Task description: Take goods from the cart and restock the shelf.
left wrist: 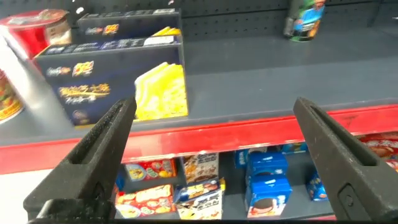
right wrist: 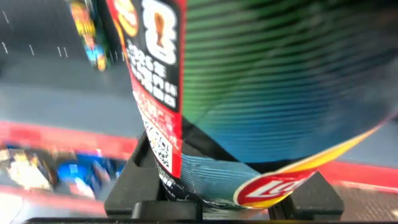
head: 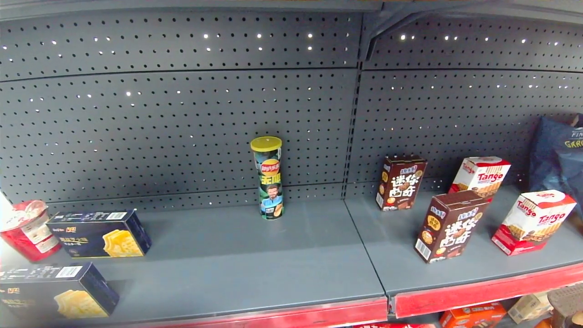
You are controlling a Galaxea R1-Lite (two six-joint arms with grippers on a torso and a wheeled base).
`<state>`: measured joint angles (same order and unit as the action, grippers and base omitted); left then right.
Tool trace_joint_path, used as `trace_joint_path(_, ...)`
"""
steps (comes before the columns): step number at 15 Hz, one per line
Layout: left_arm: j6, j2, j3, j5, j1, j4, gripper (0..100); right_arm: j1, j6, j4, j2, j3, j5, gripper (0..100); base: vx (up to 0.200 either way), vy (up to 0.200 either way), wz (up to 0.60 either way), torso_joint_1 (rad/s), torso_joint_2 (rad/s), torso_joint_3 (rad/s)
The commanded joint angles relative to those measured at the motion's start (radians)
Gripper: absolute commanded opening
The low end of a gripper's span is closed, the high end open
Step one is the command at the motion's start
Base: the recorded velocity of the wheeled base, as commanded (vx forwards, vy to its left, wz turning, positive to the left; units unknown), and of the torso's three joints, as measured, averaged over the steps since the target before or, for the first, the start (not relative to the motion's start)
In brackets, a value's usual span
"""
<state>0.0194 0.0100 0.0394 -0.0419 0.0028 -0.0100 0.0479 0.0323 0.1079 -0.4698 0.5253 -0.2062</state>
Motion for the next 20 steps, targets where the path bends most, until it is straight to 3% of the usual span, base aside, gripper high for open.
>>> trace_joint_path(1,0.010,0.157,0.180,-0.130,-0.001,0.015,100,0.012,0.037,0.021,-0.018,0.013,-0.006,0,0.000,0.000,0.00,0.000,0.00,0.000)
trace_joint_path(2,0.010,0.157,0.180,-0.130,-0.001,0.015,100,0.012,0.037,0.021,-0.018,0.013,-0.006,0,0.000,0.000,0.00,0.000,0.00,0.000)
trace_joint_path(3,0.063,0.294,0.300,-0.216,-0.047,0.059,100,0.038,0.057,0.019,-0.029,0.012,-0.004,0,0.000,0.000,0.00,0.000,0.00,0.000)
trace_joint_path(4,0.082,0.358,0.346,-0.233,-0.056,0.081,100,0.040,0.060,0.019,-0.033,0.015,0.001,0,0.000,0.000,0.00,0.000,0.00,0.000)
trace_joint_path(7,0.079,0.604,0.470,-0.266,-0.089,0.071,100,0.036,0.077,0.019,-0.030,-0.007,0.005,0,0.000,0.000,0.00,0.000,0.00,0.000)
trace_joint_path(9,0.042,0.801,0.608,-0.342,-0.107,0.054,100,0.036,0.077,0.018,-0.032,-0.005,0.004,0,0.000,0.000,0.00,0.000,0.00,0.000)
trace_joint_path(10,0.048,0.881,0.633,-0.355,-0.101,0.016,100,0.036,0.077,0.019,-0.033,-0.001,0.001,0,0.000,0.000,0.00,0.000,0.00,0.000)
trace_joint_path(11,0.051,1.005,0.636,-0.362,-0.099,-0.119,100,0.038,0.077,0.019,-0.035,0.001,0.001,0,0.000,0.000,0.00,0.000,0.00,0.000)
trace_joint_path(12,0.051,1.005,0.636,-0.362,-0.099,-0.119,100,0.038,0.077,0.019,-0.035,0.001,0.001,0,0.000,0.000,0.00,0.000,0.00,0.000)
trace_joint_path(13,0.017,1.182,0.631,-0.506,-0.096,-0.315,100,0.036,0.077,0.019,-0.032,-0.008,0.004,0,0.000,0.000,0.00,0.000,0.00,0.000)
trace_joint_path(14,0.002,1.239,0.626,-0.562,-0.095,-0.349,100,0.033,0.077,0.019,-0.032,-0.010,0.004,0,0.000,0.000,0.00,0.000,0.00,0.000)
trace_joint_path(16,0.007,1.332,0.620,-0.625,-0.093,-0.412,100,0.032,0.077,0.019,-0.033,-0.008,0.004,0,0.000,0.000,0.00,0.000,0.00,0.000)
trace_joint_path(17,0.007,1.360,0.611,-0.681,-0.081,-0.452,100,0.030,0.077,0.019,-0.033,-0.010,0.005,0,0.000,0.000,0.00,0.000,0.00,0.000)
trace_joint_path(18,0.008,1.417,0.596,-0.773,-0.046,-0.524,100,0.030,0.077,0.019,-0.035,-0.010,0.005,0,0.000,0.000,0.00,0.000,0.00,0.000)
trace_joint_path(20,0.028,1.503,0.585,-0.806,-0.027,-0.625,100,0.030,0.077,0.018,-0.035,-0.008,0.007,0,0.000,0.000,0.00,0.000,0.00,0.000)
